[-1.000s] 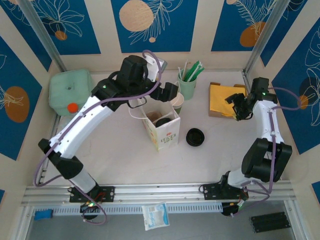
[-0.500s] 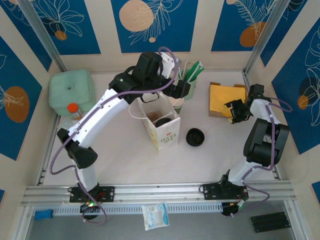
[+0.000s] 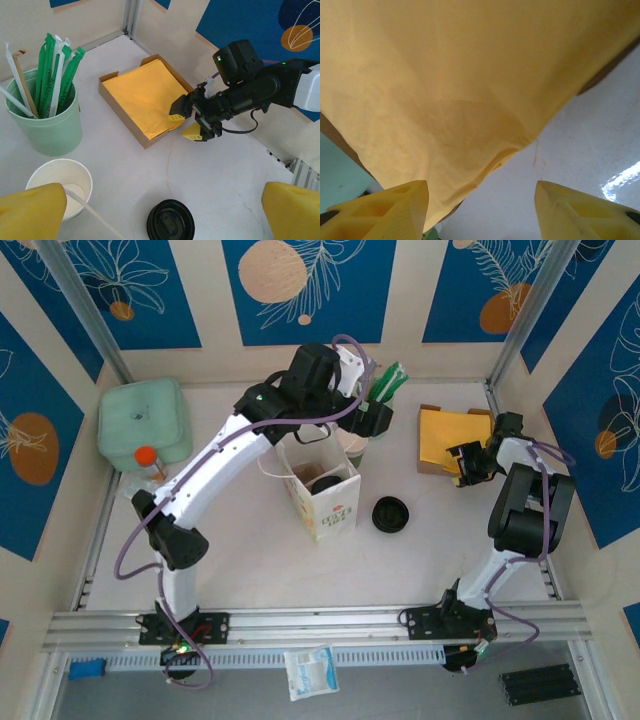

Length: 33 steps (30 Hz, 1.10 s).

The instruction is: Pack the takeout coffee

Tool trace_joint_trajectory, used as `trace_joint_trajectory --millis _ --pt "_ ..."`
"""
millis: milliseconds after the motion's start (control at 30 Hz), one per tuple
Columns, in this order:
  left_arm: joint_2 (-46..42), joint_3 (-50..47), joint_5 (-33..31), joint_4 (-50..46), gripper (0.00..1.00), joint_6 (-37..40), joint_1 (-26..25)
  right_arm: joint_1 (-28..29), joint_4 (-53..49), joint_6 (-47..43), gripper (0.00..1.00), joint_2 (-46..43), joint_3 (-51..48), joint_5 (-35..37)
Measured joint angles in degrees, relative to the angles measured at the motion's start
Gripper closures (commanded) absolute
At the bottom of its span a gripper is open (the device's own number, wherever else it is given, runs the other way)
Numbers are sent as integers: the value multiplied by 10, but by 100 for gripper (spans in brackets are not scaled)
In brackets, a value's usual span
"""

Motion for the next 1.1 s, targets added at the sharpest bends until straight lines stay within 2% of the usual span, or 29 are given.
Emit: trace_joint_trajectory --millis 433,767,1100 --pt "5 2 0 -11 0 0 -6 0 18 9 53 23 12 -13" --pt "5 2 0 -11 1 0 -9 -1 21 12 68 27 26 -19" --pt "5 2 0 -11 1 0 -9 -1 23 15 67 31 29 -22"
